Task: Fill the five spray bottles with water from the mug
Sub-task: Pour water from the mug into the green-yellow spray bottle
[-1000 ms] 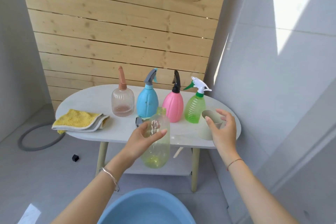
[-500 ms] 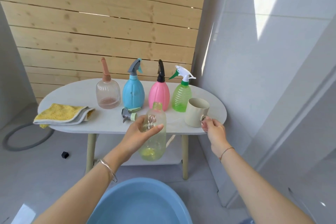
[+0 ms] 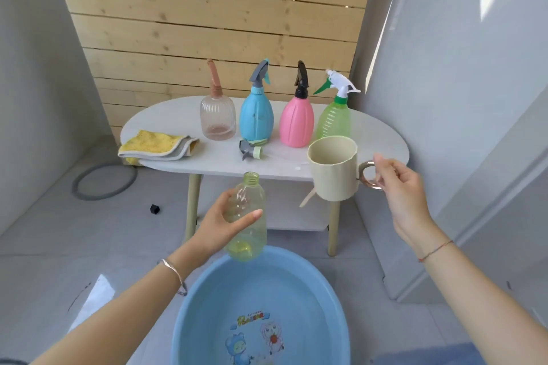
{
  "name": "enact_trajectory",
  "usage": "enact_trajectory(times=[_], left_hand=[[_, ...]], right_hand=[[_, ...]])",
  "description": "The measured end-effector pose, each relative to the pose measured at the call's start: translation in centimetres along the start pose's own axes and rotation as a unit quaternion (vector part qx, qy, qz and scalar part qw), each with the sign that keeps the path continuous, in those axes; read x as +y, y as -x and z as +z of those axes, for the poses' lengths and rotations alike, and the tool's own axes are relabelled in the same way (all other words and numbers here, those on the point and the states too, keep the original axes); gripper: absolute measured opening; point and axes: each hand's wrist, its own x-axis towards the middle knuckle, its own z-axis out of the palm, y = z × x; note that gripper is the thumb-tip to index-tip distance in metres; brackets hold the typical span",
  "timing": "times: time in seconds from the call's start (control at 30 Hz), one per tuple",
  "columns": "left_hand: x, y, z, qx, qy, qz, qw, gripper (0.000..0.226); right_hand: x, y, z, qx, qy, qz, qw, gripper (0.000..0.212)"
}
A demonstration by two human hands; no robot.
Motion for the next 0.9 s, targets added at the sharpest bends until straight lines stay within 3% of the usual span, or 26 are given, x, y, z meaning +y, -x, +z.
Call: enact_trajectory(times=[0.17,0.33,0.47,0.73,0.9], left_hand=[[-4.2,3.1,-0.6,0.011,-0.043,-0.028,0.999,0.068],[-7.8,6.0,0.0,0.021,-0.043,-0.042,0.998,0.052],[-9.5,6.9,0.6,0.022,-0.066,-0.044,0.997,0.04],[-10.9,6.3,1.3,0.057,-0.083,-0.013,0.995,0.034],[-12.0,6.2,0.9,0.063,-0.044,-0.029,0.997,0.049]], right_hand=[[6.2,5.5,2.7,-0.176,0.117,0.066,0.975,0.046],[15.4,10.3,3.8,-0.313,0.284,0.149,0.894,0.045],[19.4,12.4,4.4,-0.344,0.367,0.161,0.849,0.04],[22.5,15.3,4.9,-0.379,0.448,0.119,0.801,0.042],[24.1,15.9,4.8,-0.389,0.464,0.107,0.789,0.045]])
